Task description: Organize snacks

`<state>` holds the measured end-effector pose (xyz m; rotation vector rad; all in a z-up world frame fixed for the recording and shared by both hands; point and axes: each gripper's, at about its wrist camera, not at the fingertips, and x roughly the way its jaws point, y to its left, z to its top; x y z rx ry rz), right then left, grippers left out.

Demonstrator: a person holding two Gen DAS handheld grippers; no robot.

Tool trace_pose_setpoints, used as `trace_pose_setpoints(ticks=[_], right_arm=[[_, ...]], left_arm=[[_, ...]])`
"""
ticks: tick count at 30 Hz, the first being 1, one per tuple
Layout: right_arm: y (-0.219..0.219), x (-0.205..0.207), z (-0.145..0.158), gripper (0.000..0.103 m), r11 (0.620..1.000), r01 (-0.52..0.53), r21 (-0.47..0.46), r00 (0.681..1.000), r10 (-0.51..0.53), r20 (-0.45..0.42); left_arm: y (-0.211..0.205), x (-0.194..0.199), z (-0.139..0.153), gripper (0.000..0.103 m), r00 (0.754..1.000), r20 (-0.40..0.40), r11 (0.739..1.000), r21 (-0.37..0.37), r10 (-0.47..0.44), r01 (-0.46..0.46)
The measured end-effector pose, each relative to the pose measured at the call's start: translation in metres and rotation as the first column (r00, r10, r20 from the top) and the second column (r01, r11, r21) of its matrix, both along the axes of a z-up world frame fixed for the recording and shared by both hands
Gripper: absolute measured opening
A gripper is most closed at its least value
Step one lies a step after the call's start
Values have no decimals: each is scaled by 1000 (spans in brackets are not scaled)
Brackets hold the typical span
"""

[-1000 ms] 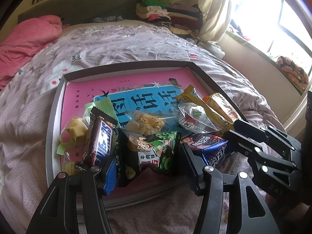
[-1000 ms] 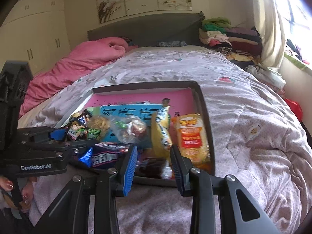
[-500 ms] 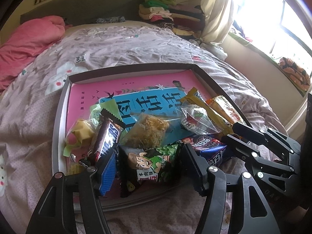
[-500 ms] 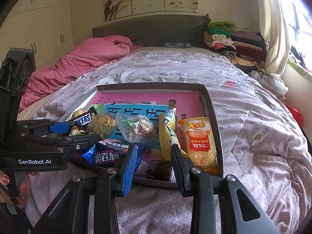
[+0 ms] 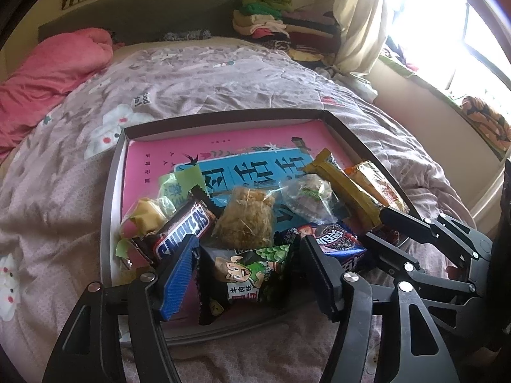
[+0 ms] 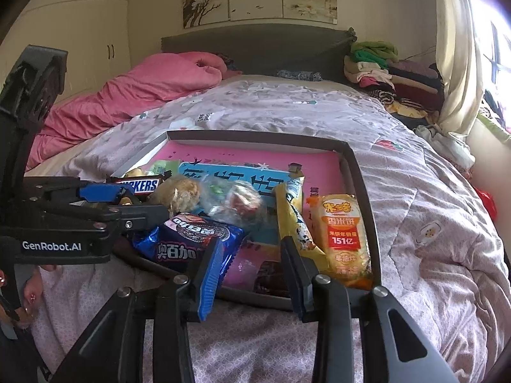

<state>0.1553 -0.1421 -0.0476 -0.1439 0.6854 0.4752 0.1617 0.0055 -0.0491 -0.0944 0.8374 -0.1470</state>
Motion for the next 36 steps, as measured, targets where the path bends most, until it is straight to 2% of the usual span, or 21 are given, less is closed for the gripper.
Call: trace_pose_setpoints(ticks=[15,23,27,31,36], right_arm=[[-1,2,-1,44,1000,-4,3,1000,4,-7],[-7,0,3,58,1000,16,19,1000,-15,-3],[-12,-5,9,68,999,34,30,999,-34,18],[-16,-12,14,72,998,51,32,998,-52,30],[-23,-20,21,80,996,71,58,997,-72,12]], left_arm=[[5,-9,14,78,1000,30,1000,-11,10,-10],[11,-24,27,79,998,51,1000,-6,27,-26],[15,-33,29,79,998,40,999,-9,39,-39],[17,-42,31,79,998,34,999,3,44,-44],[18,-54,32,79,998,16,998,8,64,-64]])
